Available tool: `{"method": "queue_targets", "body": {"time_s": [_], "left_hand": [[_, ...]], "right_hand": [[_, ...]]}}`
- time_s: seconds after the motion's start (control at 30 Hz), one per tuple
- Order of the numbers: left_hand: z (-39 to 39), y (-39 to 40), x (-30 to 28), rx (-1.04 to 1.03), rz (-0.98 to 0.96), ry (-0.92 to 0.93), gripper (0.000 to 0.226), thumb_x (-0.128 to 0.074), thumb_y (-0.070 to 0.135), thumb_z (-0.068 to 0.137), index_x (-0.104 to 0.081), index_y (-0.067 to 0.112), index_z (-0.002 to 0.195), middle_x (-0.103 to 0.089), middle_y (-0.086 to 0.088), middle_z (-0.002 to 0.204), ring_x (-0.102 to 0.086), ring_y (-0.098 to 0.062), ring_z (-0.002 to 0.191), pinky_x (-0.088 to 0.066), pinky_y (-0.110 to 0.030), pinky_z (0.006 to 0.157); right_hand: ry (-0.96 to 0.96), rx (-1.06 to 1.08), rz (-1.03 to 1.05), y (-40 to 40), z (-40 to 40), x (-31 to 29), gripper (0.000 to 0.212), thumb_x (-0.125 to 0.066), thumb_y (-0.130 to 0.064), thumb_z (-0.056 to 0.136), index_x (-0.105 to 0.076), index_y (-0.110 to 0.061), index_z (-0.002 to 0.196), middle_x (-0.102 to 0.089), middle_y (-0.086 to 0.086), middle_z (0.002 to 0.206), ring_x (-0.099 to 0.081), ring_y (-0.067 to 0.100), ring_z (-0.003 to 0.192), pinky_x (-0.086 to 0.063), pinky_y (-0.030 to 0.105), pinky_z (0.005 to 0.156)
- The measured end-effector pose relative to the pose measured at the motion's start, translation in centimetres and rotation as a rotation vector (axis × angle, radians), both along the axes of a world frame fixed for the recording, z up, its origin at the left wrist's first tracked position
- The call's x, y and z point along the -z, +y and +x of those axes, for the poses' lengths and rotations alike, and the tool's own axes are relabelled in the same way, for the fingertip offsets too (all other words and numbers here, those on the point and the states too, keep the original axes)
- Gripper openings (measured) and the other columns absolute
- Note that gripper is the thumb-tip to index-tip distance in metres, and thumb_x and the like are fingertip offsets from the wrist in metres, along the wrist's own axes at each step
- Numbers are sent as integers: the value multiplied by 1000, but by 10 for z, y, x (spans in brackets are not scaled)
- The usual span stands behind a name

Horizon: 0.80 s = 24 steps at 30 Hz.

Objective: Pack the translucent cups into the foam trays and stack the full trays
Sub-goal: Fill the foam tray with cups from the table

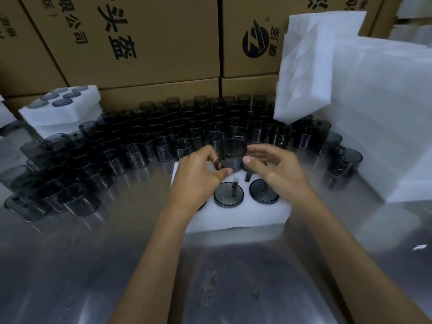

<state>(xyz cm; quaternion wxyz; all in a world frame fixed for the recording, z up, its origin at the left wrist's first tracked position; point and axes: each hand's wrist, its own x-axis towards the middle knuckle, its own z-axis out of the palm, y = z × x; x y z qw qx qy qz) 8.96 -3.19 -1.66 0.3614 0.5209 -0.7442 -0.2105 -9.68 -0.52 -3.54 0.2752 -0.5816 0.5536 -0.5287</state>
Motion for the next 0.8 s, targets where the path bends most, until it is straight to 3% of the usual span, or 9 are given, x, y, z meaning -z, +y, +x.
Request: {"method": "queue_targets", "body": {"time_s": [0.07, 0.13, 0.2, 0.27, 0.37, 0.5, 0.7, 0.8], "left_hand": [[3, 0, -1, 21, 27, -60, 24, -79, 39, 79, -62, 22, 76, -69, 9, 86, -62, -17, 99, -49, -44, 92], [8, -2, -3, 59, 77, -21, 22, -72, 45, 85, -68, 26, 76, -71, 13, 90, -62, -15, 106, -45, -44, 99], [14, -4, -4, 92, 155, 99, 28, -60, 42, 94, -72, 24, 77, -72, 17, 94, -62, -3, 104, -46, -33, 91], [19, -8, -4, 110, 179, 157, 26, -55, 31, 99, -72, 22, 81, -70, 18, 96, -62, 0, 99, -45, -26, 83], [22, -12, -2, 111, 135, 146, 10, -61, 30, 96, -64, 23, 89, -68, 14, 95, -62, -1, 97, -44, -26, 85], [22, -14, 1, 81, 167, 199, 18, -62, 49, 92, -62, 33, 100, -71, 17, 93, -62, 8, 88, -40, -17, 71], [24, -18, 3, 76, 128, 195, 22, -65, 46, 91, -66, 33, 108, -72, 19, 94, -61, 10, 95, -38, -10, 73], [26, -19, 3, 82, 116, 209, 23, -68, 43, 90, -69, 30, 109, -72, 16, 100, -63, 5, 101, -41, -16, 80]], "right_hand": [[59, -16, 3, 0, 4, 0, 38, -75, -28, 88, -68, -22, 124, -70, -14, 113, -67, -2, 92, -48, 8, 82], [109, -52, 19, 1, 3, 0, 42, -71, -29, 91, -64, -26, 132, -67, -14, 120, -65, -3, 95, -44, 4, 81], [156, -105, 59, 1, 0, 0, 46, -65, -30, 95, -56, -30, 140, -68, -12, 118, -62, -2, 102, -43, 5, 84], [203, -156, 99, 2, -1, 0, 52, -62, -29, 97, -47, -34, 147, -67, -9, 123, -58, -4, 112, -42, 5, 90], [237, -211, 111, 4, -1, -2, 58, -61, -22, 99, -39, -32, 152, -50, -14, 147, -41, -3, 138, -44, 20, 107], [245, -225, 74, 6, 0, -4, 58, -62, -18, 98, -41, -30, 151, -51, -17, 146, -39, -6, 138, -39, 38, 115], [191, -245, 82, 8, 1, -3, 57, -65, -14, 96, -47, -28, 148, -56, -14, 142, -46, -9, 132, -37, 39, 117], [192, -253, 102, 7, -1, -2, 54, -66, -17, 95, -49, -31, 145, -59, -12, 140, -48, -8, 130, -42, 38, 113]]}}
